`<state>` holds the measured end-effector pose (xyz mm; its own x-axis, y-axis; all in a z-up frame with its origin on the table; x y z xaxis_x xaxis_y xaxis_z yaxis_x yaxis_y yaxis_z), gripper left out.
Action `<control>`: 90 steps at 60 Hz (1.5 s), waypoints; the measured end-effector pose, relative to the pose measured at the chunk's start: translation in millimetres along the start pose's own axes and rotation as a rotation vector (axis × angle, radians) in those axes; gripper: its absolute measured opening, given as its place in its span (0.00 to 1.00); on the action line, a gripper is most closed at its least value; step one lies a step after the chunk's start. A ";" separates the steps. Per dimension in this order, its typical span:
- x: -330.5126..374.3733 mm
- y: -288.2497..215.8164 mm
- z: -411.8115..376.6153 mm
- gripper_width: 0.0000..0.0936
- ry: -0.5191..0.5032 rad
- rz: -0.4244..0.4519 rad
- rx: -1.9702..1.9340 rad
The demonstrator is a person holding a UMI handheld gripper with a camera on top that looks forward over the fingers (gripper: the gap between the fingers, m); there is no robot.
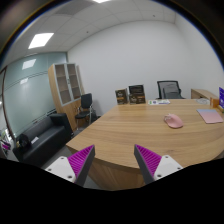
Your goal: Arrange mouse
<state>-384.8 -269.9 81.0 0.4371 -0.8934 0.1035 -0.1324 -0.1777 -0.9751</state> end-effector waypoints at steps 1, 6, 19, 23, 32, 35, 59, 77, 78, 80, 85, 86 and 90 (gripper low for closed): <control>0.0 0.2 1.4 0.89 0.004 -0.001 0.000; -2.2 1.3 8.8 0.89 0.018 -0.007 -0.002; -21.6 -12.7 86.4 0.89 0.111 0.013 0.050; -27.2 -20.7 115.1 0.88 0.129 0.020 0.058; -53.3 -34.3 184.4 0.89 0.195 0.008 0.125; -64.8 -38.3 204.1 0.88 0.214 0.003 0.155; -170.9 -25.4 312.2 0.87 0.272 -0.126 0.221; -213.0 -22.6 347.1 0.62 0.333 -0.157 0.144; -213.0 -22.9 349.4 0.61 0.340 -0.157 0.143; -213.1 -23.1 352.4 0.60 0.349 -0.159 0.145; -210.7 -23.6 355.2 0.52 0.367 -0.166 0.164; -210.4 -24.6 356.5 0.51 0.375 -0.166 0.178; -209.2 -25.9 359.3 0.45 0.402 -0.173 0.236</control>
Point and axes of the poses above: the point between the fingertips, and its own axes, seen from behind it with the camera up: z to the right, y down, x backward, against the way the camera looks, the point moved 1 cm from there along x, backward, against the way the camera looks, and after that the axes turned 13 degrees about z, right-handed, at the moved point
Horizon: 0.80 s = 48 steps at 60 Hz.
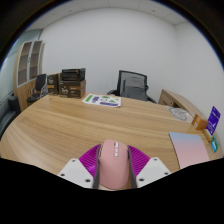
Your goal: Arrange mouse
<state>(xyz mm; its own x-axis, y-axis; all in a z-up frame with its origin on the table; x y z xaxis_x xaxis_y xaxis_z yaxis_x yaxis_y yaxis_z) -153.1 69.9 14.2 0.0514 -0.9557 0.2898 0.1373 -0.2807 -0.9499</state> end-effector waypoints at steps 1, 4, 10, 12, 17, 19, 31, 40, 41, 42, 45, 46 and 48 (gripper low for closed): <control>-0.1 -0.4 -0.8 0.45 0.000 0.001 0.011; -0.3 -1.2 -3.3 0.43 -0.009 0.008 0.025; -0.2 -5.4 -8.9 0.43 -0.057 0.033 -0.007; 0.9 -7.5 -7.8 0.43 -0.065 0.043 -0.017; 10.0 -26.1 1.4 0.43 -0.073 0.096 -0.053; 16.4 -37.7 7.7 0.43 -0.080 0.118 -0.069; 50.1 -116.3 123.1 0.42 0.024 0.263 -0.036; 46.6 -97.0 251.1 0.42 0.188 0.217 0.004; 43.9 -90.0 261.8 0.42 0.196 0.200 0.002; 40.8 -82.9 270.9 0.42 0.202 0.184 -0.002; 31.7 -56.0 296.4 0.42 0.218 0.126 -0.023; 28.3 -43.4 305.6 0.42 0.222 0.110 -0.027; 23.7 -27.0 317.7 0.42 0.228 0.068 -0.038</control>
Point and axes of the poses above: the point between the fingertips, and its own axes, seen from behind it with the camera up: z to the right, y down, x backward, against the way the camera looks, the point moved 1 cm from there along x, backward, against the way the camera looks, and after that the axes turned 13 degrees about z, right-handed, at the moved point
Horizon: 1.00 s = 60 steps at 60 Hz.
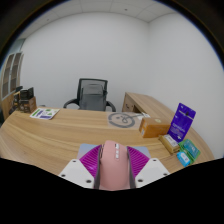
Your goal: Arrange mouse
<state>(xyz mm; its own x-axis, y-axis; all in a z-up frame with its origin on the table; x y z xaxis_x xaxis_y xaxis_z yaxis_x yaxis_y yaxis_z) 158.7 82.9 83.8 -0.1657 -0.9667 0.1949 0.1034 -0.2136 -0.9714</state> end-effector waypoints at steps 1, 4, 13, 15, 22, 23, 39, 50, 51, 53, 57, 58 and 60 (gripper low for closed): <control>-2.7 7.9 4.0 0.42 0.002 -0.019 -0.002; -9.6 29.1 11.8 0.42 -0.009 -0.066 -0.001; -23.3 42.2 28.5 0.23 0.010 -0.068 -0.082; -24.8 38.3 28.4 0.23 0.001 -0.075 -0.088; -21.7 45.8 23.9 0.24 -0.029 -0.078 -0.026; -21.4 47.0 22.4 0.24 -0.033 -0.081 -0.015; -17.2 47.0 -4.6 0.82 -0.091 -0.084 -0.063; 22.0 28.7 -2.7 0.90 -0.126 -0.054 -0.149; 28.7 26.1 -1.8 0.90 -0.127 -0.045 -0.142; 44.2 20.5 -0.9 0.91 -0.121 -0.026 -0.131; 80.6 15.2 0.7 0.91 -0.126 0.009 -0.109; 90.9 14.6 1.1 0.91 -0.130 0.018 -0.104; 112.5 12.6 3.7 0.91 -0.134 0.036 -0.101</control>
Point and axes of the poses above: the point between the fingertips, and its own axes, seen from behind it with the camera up: z to the right, y down, x backward, against the way the camera looks, the point moved 1 cm from there along x, backward, against the way the camera looks, and after that the axes turned 13 degrees about z, right-handed, at the moved point
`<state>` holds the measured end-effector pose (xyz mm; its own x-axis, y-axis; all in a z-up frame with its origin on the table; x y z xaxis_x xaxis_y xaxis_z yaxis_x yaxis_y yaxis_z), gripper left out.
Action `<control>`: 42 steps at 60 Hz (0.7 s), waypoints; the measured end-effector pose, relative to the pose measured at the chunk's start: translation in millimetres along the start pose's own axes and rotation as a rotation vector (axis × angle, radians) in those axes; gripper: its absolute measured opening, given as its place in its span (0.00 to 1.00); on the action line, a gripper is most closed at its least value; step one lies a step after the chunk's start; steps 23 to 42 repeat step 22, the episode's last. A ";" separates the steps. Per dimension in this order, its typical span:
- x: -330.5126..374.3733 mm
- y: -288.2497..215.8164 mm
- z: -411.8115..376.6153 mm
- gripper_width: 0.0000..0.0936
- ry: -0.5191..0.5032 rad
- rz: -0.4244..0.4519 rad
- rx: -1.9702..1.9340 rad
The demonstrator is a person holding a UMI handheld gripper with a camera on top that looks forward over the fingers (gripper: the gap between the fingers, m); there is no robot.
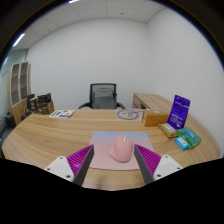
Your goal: Arrange mouse
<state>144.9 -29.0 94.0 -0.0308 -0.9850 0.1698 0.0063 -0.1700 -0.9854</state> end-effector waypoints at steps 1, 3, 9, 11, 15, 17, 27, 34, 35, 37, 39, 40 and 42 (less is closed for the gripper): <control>11.4 0.6 -1.1 0.90 -0.002 0.007 0.002; 34.2 2.8 -4.5 0.90 -0.007 0.016 0.005; 99.0 18.7 -9.6 0.90 -0.011 0.034 0.005; 119.7 25.4 -9.3 0.90 -0.008 0.037 0.005; 154.2 39.1 -9.8 0.90 0.003 0.050 -0.010; 169.6 47.8 -9.5 0.90 0.013 0.049 -0.028; 203.4 68.8 -13.1 0.89 0.027 0.043 -0.093; 203.4 68.8 -13.1 0.89 0.027 0.043 -0.093; 203.4 68.8 -13.1 0.89 0.027 0.043 -0.093; 203.4 68.8 -13.1 0.89 0.027 0.043 -0.093; 203.4 68.8 -13.1 0.89 0.027 0.043 -0.093; 203.4 68.8 -13.1 0.89 0.027 0.043 -0.093; 203.4 68.8 -13.1 0.89 0.027 0.043 -0.093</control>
Point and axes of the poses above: the point between the fingertips, and its own axes, seen from behind it with the camera up: z to the right, y down, x backward, against the way the camera looks, the point moved 1 cm from there along x, backward, against the way the camera looks, and after that the axes turned 13 degrees about z, right-handed, at the moved point
